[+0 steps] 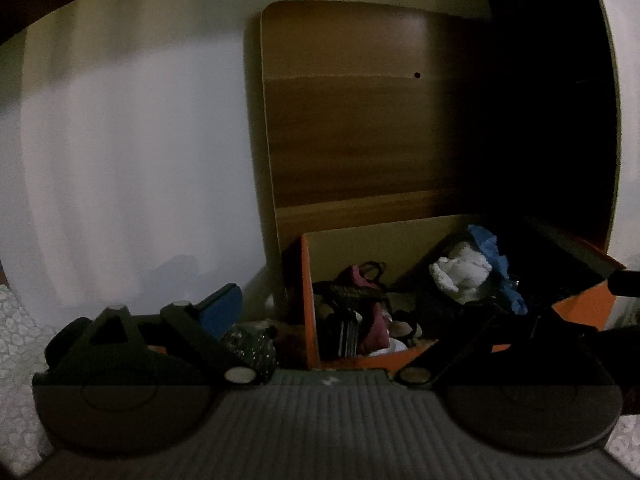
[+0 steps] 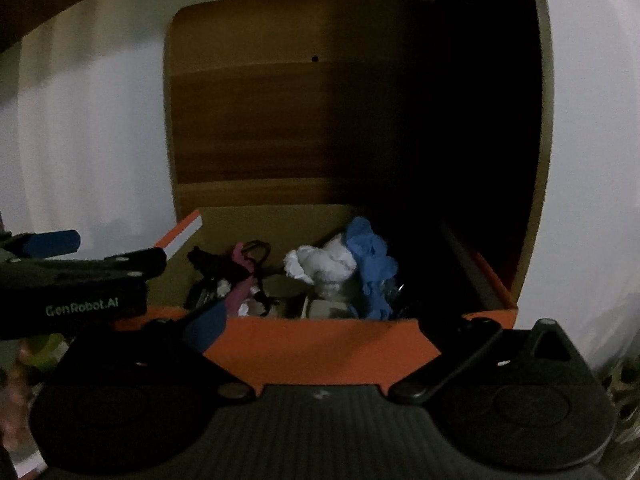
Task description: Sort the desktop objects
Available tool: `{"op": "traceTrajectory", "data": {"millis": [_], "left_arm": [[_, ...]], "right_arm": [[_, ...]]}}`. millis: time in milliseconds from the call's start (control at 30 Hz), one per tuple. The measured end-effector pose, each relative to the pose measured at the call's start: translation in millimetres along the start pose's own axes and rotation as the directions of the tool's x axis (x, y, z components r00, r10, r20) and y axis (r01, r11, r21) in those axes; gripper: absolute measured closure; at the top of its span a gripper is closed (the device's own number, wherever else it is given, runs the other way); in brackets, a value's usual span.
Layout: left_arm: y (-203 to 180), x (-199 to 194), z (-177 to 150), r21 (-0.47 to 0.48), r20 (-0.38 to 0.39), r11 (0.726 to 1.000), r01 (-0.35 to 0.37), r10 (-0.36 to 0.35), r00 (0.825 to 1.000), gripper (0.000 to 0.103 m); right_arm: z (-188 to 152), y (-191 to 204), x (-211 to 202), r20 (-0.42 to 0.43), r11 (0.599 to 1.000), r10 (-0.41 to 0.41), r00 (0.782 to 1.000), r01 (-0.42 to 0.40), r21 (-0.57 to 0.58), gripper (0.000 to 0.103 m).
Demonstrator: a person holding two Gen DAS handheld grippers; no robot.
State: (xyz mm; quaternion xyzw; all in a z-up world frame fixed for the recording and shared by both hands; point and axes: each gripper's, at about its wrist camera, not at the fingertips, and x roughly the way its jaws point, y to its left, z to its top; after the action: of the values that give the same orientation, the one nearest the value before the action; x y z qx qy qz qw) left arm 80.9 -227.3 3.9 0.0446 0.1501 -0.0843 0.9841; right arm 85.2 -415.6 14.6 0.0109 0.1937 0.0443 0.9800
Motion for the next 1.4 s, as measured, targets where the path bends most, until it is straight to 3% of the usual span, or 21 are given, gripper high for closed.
{"op": "traceTrajectory", "data": {"millis": [200, 533, 867, 1067, 1400], "left_arm": [[-4.2, -15.0, -6.1, 0.027, 0.007, 1.0, 0.002, -0.002, 1.0, 0.001], [3.4, -31.9, -16.4, -0.012, -0.067, 1.0, 0.025, -0.026, 0.997, 0.0], [5.7, -51.4, -29.7, 0.058, -0.049, 0.998, 0.03, -0.027, 0.998, 0.0], [2.0, -54.5, -38.0, 0.111, -0.082, 0.994, 0.02, -0.011, 0.997, 0.0], [16.0, -55.2, -50.1, 0.064, -0.129, 0.998, 0.028, -0.02, 0.991, 0.0]], "right_arm": [[-7.0, 0.5, -21.3, 0.022, 1.0, 0.011, 1.0, -0.012, 0.017, 0.0], [-18.4, 12.7, -49.1, 0.027, 1.0, -0.001, 1.0, 0.001, -0.019, 0.0], [-40.2, 17.1, -66.6, 0.002, 1.0, 0.014, 1.0, -0.014, 0.017, 0.0], [-53.7, 19.4, -75.7, -0.008, 0.999, 0.017, 1.0, -0.017, 0.046, 0.0], [-64.0, 32.5, -76.6, -0.025, 0.999, 0.015, 1.0, -0.014, 0.034, 0.0]]}}
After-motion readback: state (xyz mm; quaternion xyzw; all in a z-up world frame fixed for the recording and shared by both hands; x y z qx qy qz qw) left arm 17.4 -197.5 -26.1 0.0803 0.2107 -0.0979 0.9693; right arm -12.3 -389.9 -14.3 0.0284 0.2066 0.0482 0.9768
